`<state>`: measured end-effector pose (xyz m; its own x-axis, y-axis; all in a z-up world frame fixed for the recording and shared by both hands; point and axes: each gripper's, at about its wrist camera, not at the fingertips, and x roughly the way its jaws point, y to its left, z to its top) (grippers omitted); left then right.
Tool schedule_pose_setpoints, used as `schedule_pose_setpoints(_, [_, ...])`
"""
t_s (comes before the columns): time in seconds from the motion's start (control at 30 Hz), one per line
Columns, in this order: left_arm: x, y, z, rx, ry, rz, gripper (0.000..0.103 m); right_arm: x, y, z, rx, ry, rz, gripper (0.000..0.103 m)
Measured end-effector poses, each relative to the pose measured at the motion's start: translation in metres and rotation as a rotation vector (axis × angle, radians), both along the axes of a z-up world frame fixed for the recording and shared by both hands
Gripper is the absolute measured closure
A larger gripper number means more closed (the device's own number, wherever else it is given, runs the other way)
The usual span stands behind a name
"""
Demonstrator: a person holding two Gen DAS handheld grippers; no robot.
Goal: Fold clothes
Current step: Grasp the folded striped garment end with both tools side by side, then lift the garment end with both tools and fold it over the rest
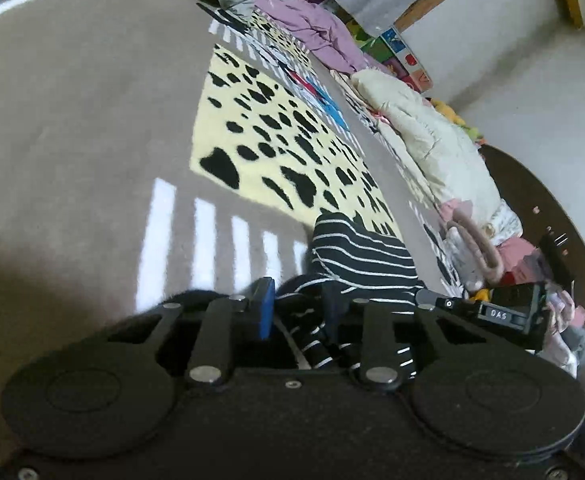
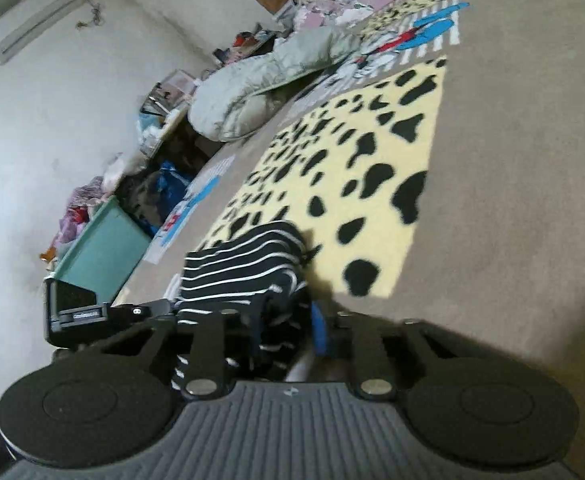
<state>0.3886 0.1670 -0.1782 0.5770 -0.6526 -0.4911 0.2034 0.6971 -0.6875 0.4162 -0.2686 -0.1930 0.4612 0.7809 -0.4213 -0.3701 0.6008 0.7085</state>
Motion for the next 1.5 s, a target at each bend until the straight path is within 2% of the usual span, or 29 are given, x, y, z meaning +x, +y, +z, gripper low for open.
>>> schedule_pose_setpoints(0.07, [0.000, 0.001, 0.004, -0.028, 0.010, -0.013, 0.059, -0.001, 0.000, 0.000, -0.001, 0.000, -0.003, 0.082])
schedule_pose_setpoints(0.13, [0.001, 0.001, 0.010, -0.040, 0.017, -0.026, 0.047, -0.004, 0.000, 0.002, 0.007, 0.002, 0.004, 0.076])
schedule_pose_setpoints(0.2, [0.003, -0.001, 0.013, -0.036, 0.015, -0.044, 0.043, -0.006, -0.003, 0.004, 0.025, 0.002, 0.017, 0.063])
schedule_pose_setpoints(0.23, [0.006, -0.002, 0.014, -0.037, 0.016, -0.052, 0.043, -0.006, -0.003, 0.004, 0.031, -0.003, 0.024, 0.060])
schedule_pose_setpoints(0.37, [0.017, 0.000, 0.009, -0.062, 0.020, -0.062, 0.042, -0.003, -0.002, 0.004, 0.046, -0.008, 0.043, 0.056])
schedule_pose_setpoints(0.43, [0.019, -0.006, 0.009, -0.026, 0.003, -0.086, 0.050, 0.001, -0.005, 0.002, 0.073, 0.000, 0.049, 0.056])
schedule_pose_setpoints(0.47, [0.020, -0.007, 0.008, -0.024, 0.000, -0.095, 0.050, 0.003, -0.006, 0.001, 0.086, 0.006, 0.051, 0.056])
schedule_pose_setpoints(0.5, [0.022, -0.006, 0.007, -0.030, 0.006, -0.099, 0.054, 0.006, -0.007, 0.000, 0.097, 0.012, 0.055, 0.057])
schedule_pose_setpoints(0.53, [0.023, -0.005, 0.006, -0.031, 0.014, -0.099, 0.064, 0.008, -0.007, -0.001, 0.108, 0.018, 0.061, 0.057])
schedule_pose_setpoints(0.67, [0.026, -0.010, 0.007, 0.004, 0.021, -0.127, 0.070, 0.017, -0.003, -0.002, 0.115, 0.026, 0.095, 0.062])
schedule_pose_setpoints(0.73, [0.029, -0.014, 0.008, 0.027, 0.031, -0.134, 0.076, 0.018, 0.001, -0.002, 0.096, 0.027, 0.108, 0.067])
schedule_pose_setpoints(0.8, [0.031, -0.018, 0.012, 0.064, 0.030, -0.144, 0.082, 0.020, 0.003, -0.002, 0.085, 0.039, 0.107, 0.080])
schedule_pose_setpoints(0.9, [0.027, -0.025, 0.023, 0.132, -0.008, -0.153, 0.088, 0.021, 0.006, -0.001, 0.072, 0.044, 0.111, 0.087])
schedule_pose_setpoints(1.2, [-0.016, -0.031, 0.074, 0.166, -0.185, -0.155, 0.090, -0.007, 0.010, 0.046, 0.015, -0.133, 0.126, 0.088])
schedule_pose_setpoints(1.5, [-0.081, -0.042, 0.120, 0.241, -0.333, -0.217, 0.090, -0.055, 0.007, 0.104, -0.059, -0.288, 0.186, 0.088])
